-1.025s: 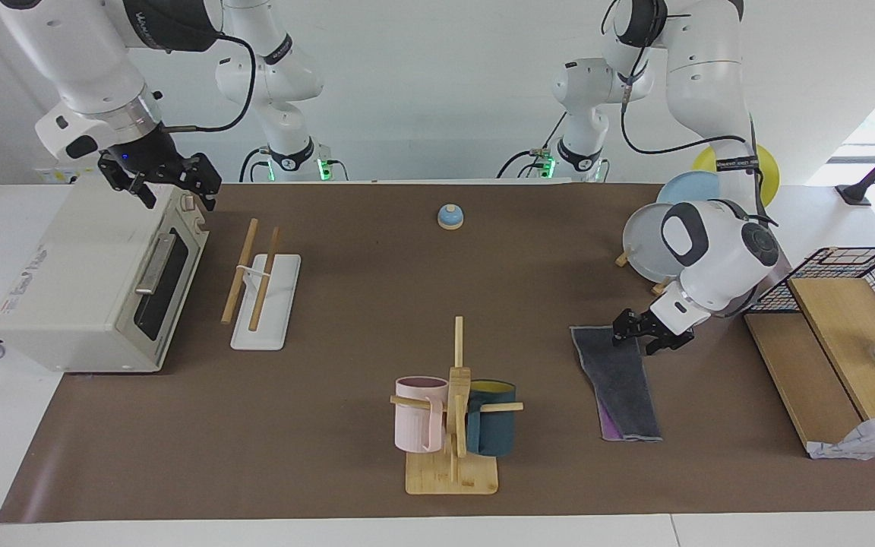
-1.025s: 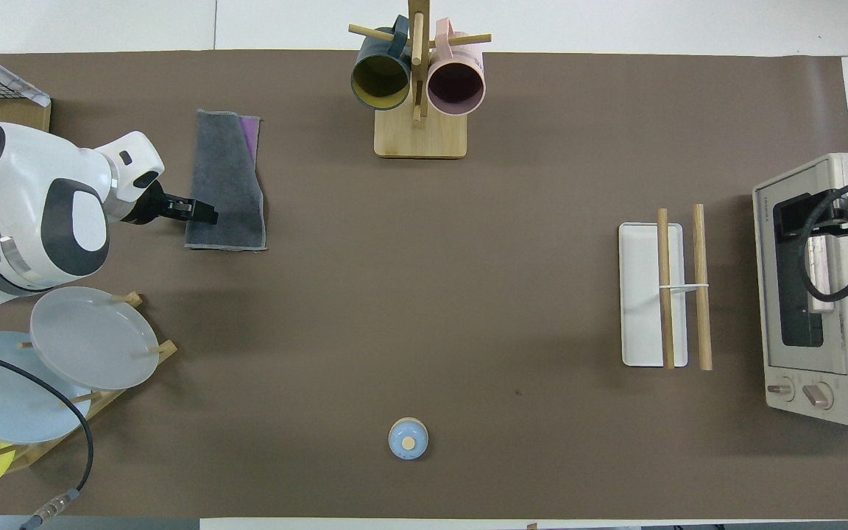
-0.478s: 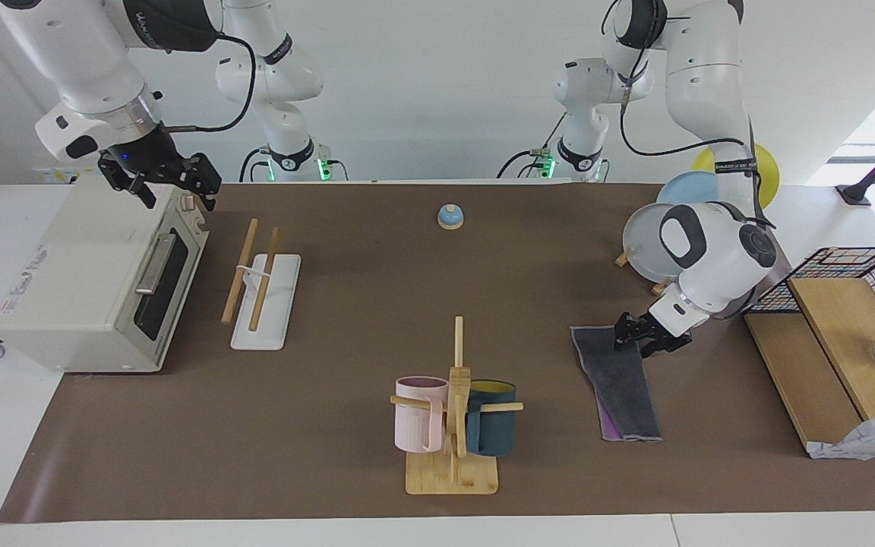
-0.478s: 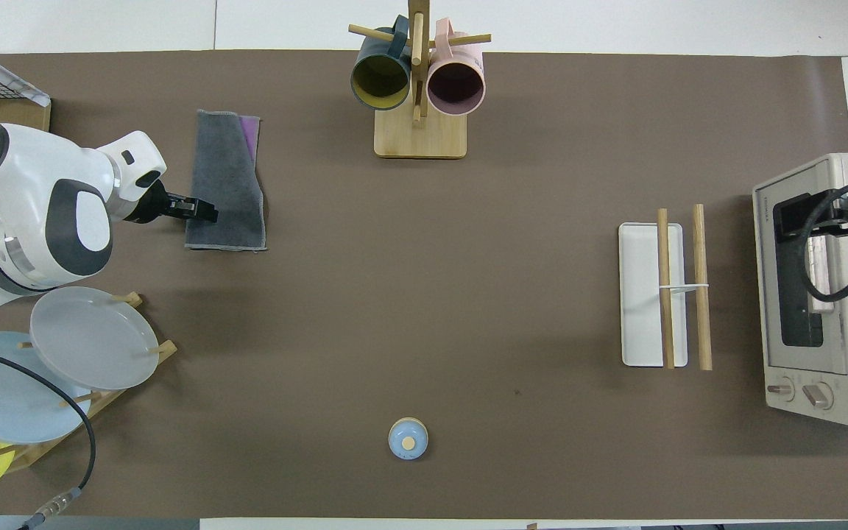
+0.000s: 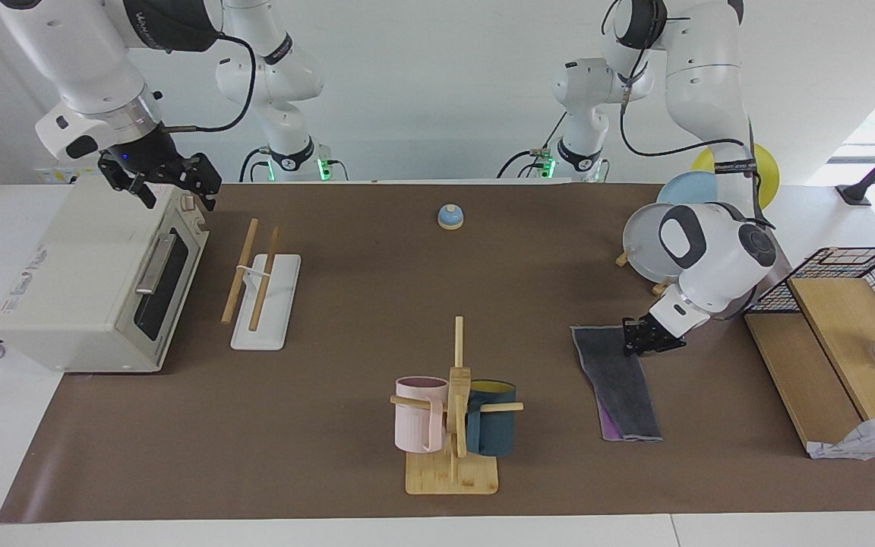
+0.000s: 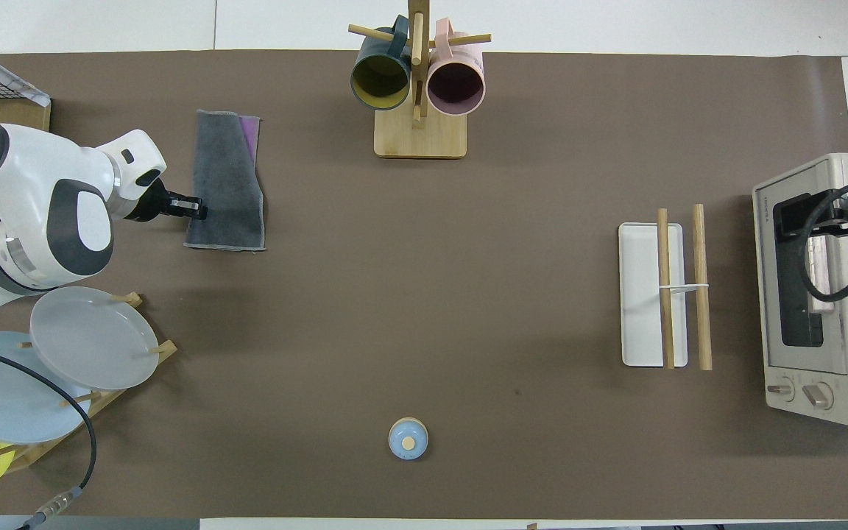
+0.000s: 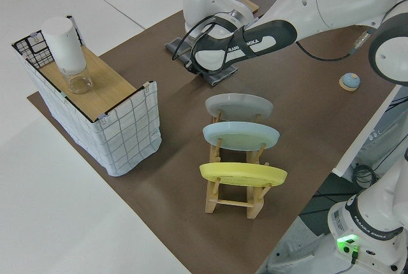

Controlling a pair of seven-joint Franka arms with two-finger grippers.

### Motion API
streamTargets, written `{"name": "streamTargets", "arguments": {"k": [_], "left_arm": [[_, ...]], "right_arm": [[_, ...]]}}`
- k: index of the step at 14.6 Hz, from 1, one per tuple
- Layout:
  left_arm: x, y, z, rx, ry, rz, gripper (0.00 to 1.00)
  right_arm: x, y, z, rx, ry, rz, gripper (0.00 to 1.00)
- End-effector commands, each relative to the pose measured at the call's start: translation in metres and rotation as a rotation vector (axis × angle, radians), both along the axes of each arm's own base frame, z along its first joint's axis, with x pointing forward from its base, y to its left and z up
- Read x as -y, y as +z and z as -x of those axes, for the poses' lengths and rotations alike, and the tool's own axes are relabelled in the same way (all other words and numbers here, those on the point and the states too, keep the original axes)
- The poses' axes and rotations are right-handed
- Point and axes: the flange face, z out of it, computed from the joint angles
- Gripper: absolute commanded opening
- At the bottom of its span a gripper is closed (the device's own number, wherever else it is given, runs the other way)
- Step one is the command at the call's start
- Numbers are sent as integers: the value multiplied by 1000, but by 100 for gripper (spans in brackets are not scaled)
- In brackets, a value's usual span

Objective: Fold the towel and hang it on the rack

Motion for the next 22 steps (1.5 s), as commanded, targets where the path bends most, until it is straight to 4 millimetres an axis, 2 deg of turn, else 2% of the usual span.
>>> {"name": "streamTargets", "arguments": {"k": [1,3,5,9,11,17,21,22], "left_arm": [[2,-5,-3,-1,36,12,0],[3,-1,-3,-14,52,17,0],[7,15,-5,-50,117,27,0],[20,81,-15,-152,274,53,0],[31,113,-10,-197,409,62,0],[97,212,18,-309,866,189,0],[155,272,58,-421,1225,262,0],[171,282,67,-460,1300,277,0]], "right_arm": [[3,0,4,5,10,-15,100],[3,0,5,4,10,-15,100],[3,0,5,4,11,-15,100],[3,0,5,4,13,-16,100],[4,0,5,2,11,-16,100],[-1,-3,15,-67,26,-21,100],[-6,-8,10,-26,-44,-182,100],[-9,-10,13,-24,-68,-215,100]]}}
